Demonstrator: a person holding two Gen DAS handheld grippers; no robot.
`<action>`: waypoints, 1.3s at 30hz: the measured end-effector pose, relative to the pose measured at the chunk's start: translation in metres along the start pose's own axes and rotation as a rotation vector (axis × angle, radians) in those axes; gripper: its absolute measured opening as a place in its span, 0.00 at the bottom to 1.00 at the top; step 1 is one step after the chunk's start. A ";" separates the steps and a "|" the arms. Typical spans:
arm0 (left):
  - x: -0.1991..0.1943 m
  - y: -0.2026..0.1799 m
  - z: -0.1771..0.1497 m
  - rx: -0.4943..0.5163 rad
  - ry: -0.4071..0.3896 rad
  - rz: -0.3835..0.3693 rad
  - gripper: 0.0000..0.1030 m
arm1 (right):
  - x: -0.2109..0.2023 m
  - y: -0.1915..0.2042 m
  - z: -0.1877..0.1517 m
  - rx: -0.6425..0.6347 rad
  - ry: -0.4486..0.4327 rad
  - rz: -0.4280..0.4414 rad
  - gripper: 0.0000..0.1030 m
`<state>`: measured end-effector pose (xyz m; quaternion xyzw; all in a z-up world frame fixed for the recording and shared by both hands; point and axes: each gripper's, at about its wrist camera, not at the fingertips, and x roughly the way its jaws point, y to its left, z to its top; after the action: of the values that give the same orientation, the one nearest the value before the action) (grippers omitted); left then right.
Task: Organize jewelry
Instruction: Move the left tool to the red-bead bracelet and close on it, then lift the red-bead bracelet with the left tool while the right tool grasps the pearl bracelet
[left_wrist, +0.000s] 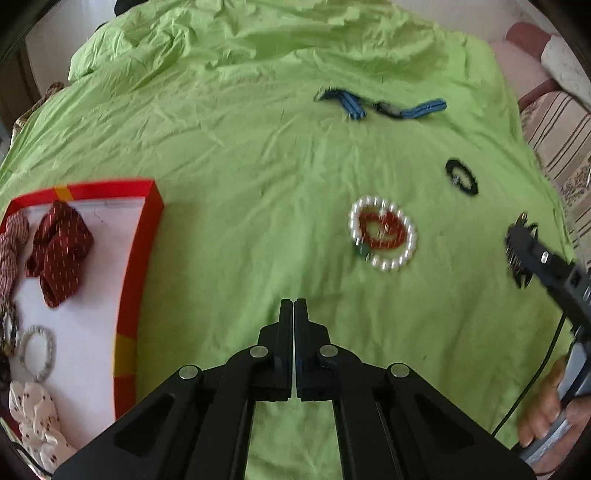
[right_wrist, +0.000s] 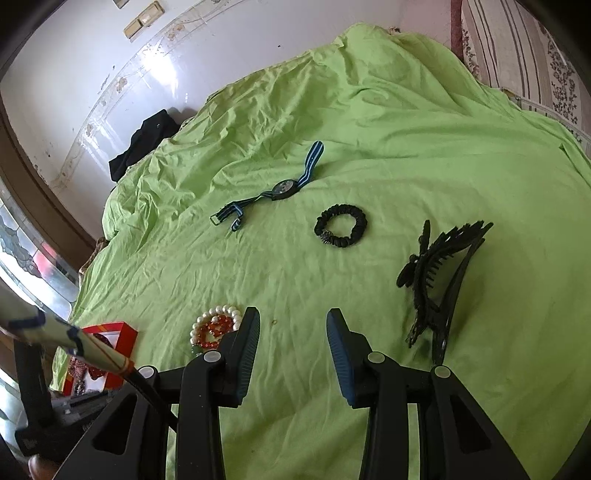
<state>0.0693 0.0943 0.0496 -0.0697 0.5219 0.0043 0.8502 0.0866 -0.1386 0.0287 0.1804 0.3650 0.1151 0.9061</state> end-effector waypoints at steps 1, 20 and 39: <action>0.001 -0.002 0.004 -0.002 -0.006 -0.020 0.00 | -0.001 0.001 -0.001 -0.003 -0.001 -0.002 0.40; 0.040 -0.043 0.023 0.158 0.002 0.061 0.11 | 0.008 0.001 -0.001 -0.024 0.012 0.009 0.40; -0.146 -0.005 -0.040 0.068 -0.206 -0.298 0.11 | 0.002 0.022 -0.015 -0.100 0.032 0.015 0.40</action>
<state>-0.0320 0.0944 0.1617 -0.1167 0.4159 -0.1324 0.8921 0.0757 -0.1137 0.0260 0.1358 0.3718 0.1430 0.9071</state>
